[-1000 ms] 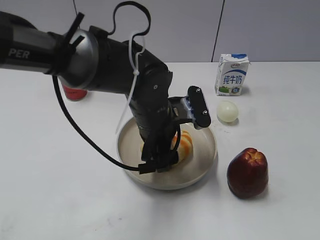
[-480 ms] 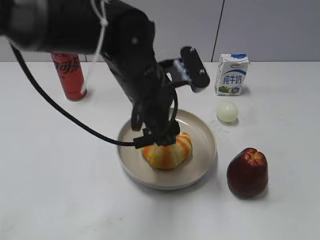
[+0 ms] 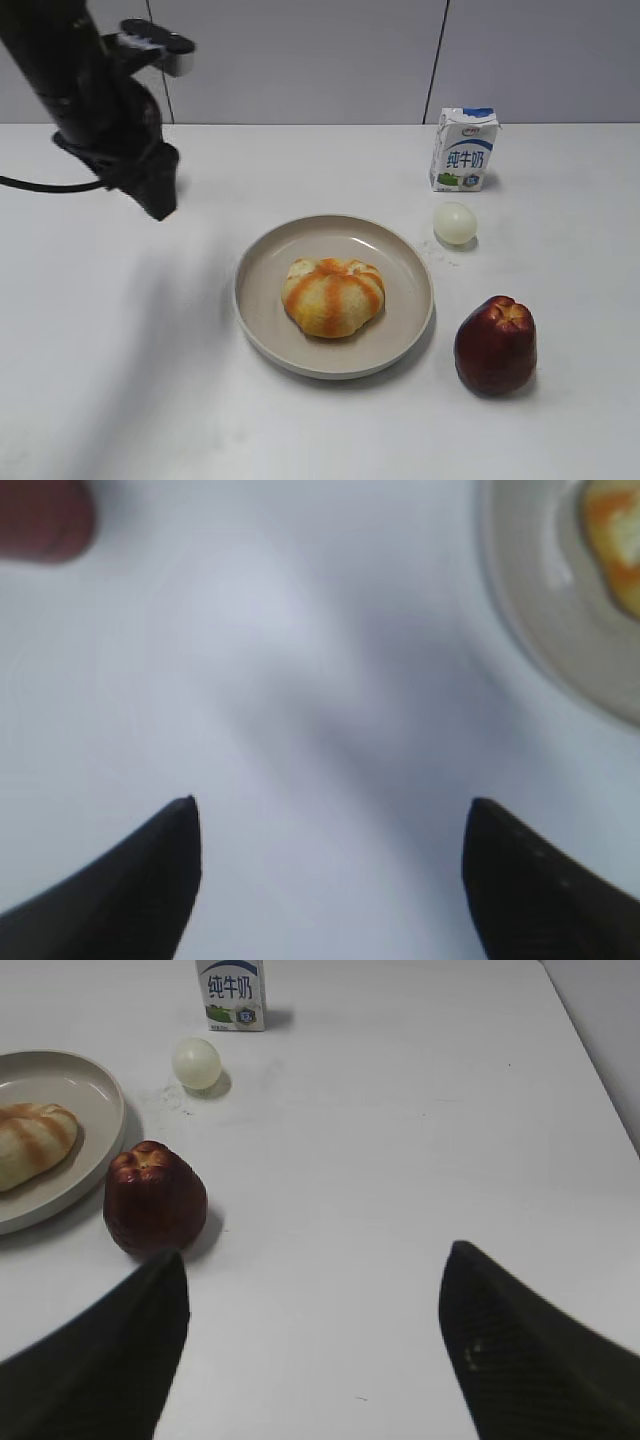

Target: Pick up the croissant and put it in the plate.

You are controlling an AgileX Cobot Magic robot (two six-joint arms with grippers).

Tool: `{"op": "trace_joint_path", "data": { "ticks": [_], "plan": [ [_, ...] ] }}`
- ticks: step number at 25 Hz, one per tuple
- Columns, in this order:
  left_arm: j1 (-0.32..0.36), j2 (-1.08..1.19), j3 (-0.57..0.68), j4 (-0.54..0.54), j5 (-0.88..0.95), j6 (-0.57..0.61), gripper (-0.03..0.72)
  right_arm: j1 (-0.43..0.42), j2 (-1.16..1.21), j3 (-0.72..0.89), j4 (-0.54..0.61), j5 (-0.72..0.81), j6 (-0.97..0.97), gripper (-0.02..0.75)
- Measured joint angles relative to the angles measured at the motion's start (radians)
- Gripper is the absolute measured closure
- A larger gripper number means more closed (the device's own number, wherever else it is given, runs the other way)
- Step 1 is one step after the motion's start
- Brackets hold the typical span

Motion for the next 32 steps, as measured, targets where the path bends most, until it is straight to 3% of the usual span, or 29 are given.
{"op": "trace_joint_path", "data": {
  "ticks": [6,11,18,26,32],
  "plan": [
    [0.199,-0.001,0.000,0.000,0.112,-0.125,0.078,0.000,0.000,0.000,0.000,0.000,0.000,0.150],
    [0.287,-0.032,0.036,0.000,0.116,-0.157,0.086,0.000,0.000,0.000,0.000,0.000,0.000,0.150],
    [0.317,-0.244,0.343,0.020,0.116,-0.163,0.095,0.000,0.000,0.000,0.000,0.000,0.000,0.150],
    [0.318,-0.618,0.732,0.023,-0.021,-0.193,0.095,0.000,0.000,0.000,0.000,0.000,0.001,0.150],
    [0.318,-0.886,0.905,0.024,-0.058,-0.233,0.096,0.000,0.000,0.000,0.000,0.000,0.001,0.150]
  ]
}}
